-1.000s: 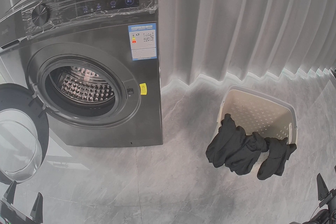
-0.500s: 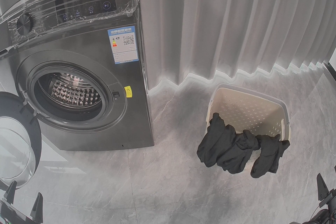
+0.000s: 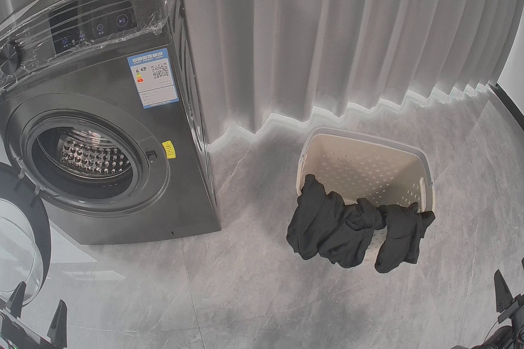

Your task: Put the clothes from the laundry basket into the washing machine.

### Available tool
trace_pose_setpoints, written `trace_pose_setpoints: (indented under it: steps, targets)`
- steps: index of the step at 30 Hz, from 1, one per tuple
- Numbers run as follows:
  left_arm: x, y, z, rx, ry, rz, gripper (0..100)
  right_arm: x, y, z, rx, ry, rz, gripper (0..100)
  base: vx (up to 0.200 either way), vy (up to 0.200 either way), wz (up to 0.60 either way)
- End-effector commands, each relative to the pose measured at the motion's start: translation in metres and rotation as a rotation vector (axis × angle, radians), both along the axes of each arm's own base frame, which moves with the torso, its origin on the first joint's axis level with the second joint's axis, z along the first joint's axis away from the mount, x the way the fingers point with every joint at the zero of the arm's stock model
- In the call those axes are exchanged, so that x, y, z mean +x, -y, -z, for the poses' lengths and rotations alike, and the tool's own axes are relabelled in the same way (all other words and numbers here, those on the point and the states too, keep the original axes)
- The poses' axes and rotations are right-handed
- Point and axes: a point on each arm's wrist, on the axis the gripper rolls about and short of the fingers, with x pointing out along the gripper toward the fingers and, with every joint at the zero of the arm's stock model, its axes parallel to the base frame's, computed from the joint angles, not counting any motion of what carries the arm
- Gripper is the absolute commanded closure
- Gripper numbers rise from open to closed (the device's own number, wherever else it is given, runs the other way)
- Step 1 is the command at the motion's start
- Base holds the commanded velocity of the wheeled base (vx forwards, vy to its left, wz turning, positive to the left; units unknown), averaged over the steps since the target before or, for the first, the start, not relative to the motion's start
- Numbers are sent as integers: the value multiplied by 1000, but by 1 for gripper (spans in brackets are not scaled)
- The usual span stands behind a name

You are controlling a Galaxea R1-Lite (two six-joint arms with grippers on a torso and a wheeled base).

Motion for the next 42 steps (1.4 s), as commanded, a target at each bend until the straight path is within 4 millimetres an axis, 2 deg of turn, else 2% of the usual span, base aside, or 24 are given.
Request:
trace_pose_setpoints:
  steps: [1, 5, 14, 32, 42]
  targets:
    - [0, 0, 5, -1, -6, -1, 0, 1, 0, 5, -2, -19, 0, 0, 0, 0, 0]
    - [1, 0, 5, -1, -7, -1, 0, 1, 0, 5, -2, -19, -2, 0, 0, 0, 0]
    - [0, 0, 5, -2, -6, -1, 0, 1, 0, 5, 3, -18, -5, 0, 0, 0, -600]
    - [0, 0, 5, -4, -6, -1, 0, 1, 0, 5, 6, -20, -6, 0, 0, 0, 0]
    - [1, 0, 5, -4, -7, -1, 0, 1, 0, 5, 8, -18, -6, 0, 0, 0, -540]
